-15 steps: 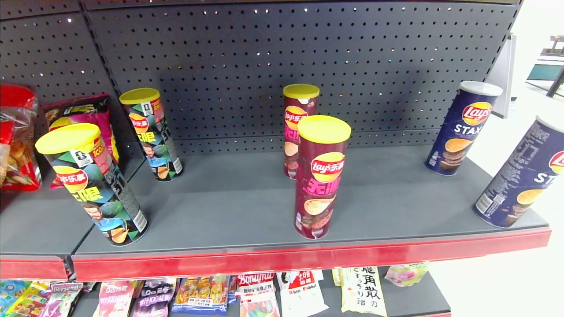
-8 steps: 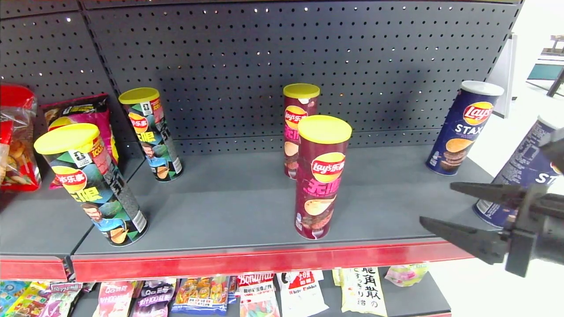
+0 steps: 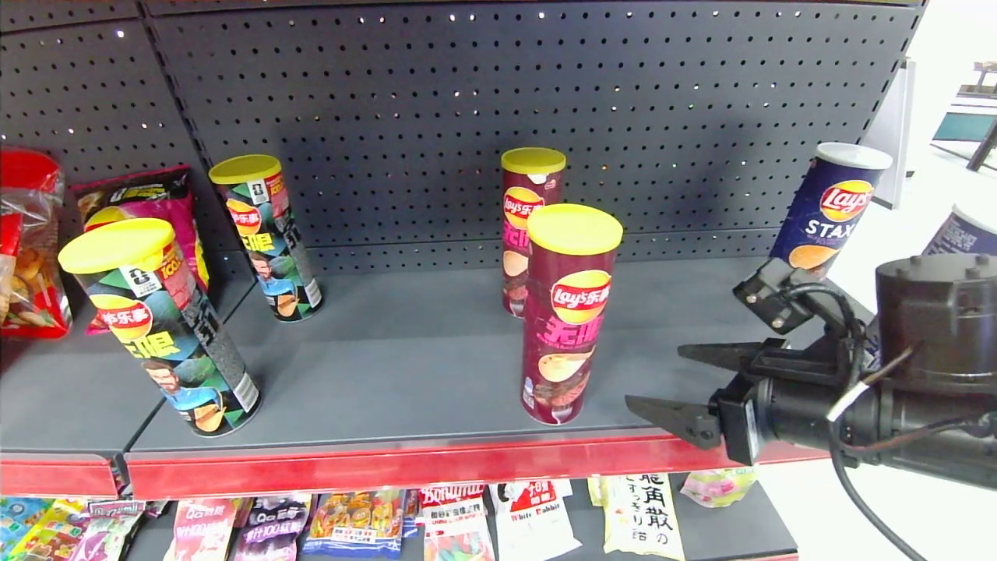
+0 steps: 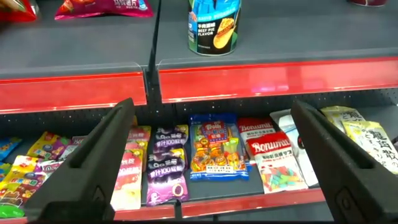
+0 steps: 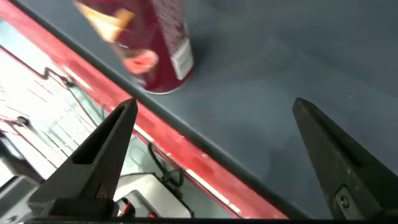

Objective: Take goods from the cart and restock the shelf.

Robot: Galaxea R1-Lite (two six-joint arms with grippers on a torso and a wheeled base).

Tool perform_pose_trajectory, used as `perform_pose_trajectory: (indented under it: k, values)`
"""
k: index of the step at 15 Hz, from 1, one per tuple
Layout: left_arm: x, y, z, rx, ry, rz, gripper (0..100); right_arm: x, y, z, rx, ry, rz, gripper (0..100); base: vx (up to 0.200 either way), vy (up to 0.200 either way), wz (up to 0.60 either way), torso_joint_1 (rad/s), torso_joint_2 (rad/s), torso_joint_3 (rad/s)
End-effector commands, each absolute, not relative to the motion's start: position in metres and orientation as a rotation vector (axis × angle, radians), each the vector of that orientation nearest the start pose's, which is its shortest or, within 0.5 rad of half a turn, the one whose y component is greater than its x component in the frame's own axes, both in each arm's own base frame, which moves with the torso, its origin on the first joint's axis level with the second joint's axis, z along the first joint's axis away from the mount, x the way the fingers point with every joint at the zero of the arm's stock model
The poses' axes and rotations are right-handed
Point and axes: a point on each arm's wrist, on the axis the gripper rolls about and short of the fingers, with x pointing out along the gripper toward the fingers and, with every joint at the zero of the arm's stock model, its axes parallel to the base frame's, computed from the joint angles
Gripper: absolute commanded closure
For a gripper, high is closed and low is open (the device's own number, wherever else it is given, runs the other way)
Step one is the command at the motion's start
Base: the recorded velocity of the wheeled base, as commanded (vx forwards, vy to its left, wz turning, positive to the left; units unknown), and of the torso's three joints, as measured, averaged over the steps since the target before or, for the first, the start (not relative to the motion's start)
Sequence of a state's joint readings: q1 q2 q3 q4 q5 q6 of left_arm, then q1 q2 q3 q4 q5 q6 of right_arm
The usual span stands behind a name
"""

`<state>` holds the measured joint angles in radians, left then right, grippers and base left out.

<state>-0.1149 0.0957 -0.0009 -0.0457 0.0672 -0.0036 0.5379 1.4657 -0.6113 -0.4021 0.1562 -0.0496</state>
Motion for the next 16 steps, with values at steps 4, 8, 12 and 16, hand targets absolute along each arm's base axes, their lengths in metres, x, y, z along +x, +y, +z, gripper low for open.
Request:
perform_pose_trajectory:
  k: [4,8,12,16]
  values:
    - [-0.015,0.003,0.082,0.002,0.054,-0.047,0,0.22,0.13,0.15,-0.156,0.515,0.65,0,0.0,0.0,0.0,0.0,0.0,0.0]
    - [-0.015,0.003,0.082,0.002,0.054,-0.047,0,0.234,0.134,0.15,-0.154,0.513,0.633,0,0.0,0.0,0.0,0.0,0.0,0.0]
    - [-0.015,0.003,0.082,0.002,0.054,-0.047,0,0.24,0.137,0.146,-0.165,0.525,0.609,0,0.0,0.0,0.0,0.0,0.0,0.0]
    - [-0.015,0.003,0.083,0.002,0.052,-0.047,0,0.242,0.14,0.142,-0.169,0.535,0.614,0,0.0,0.0,0.0,0.0,0.0,0.0]
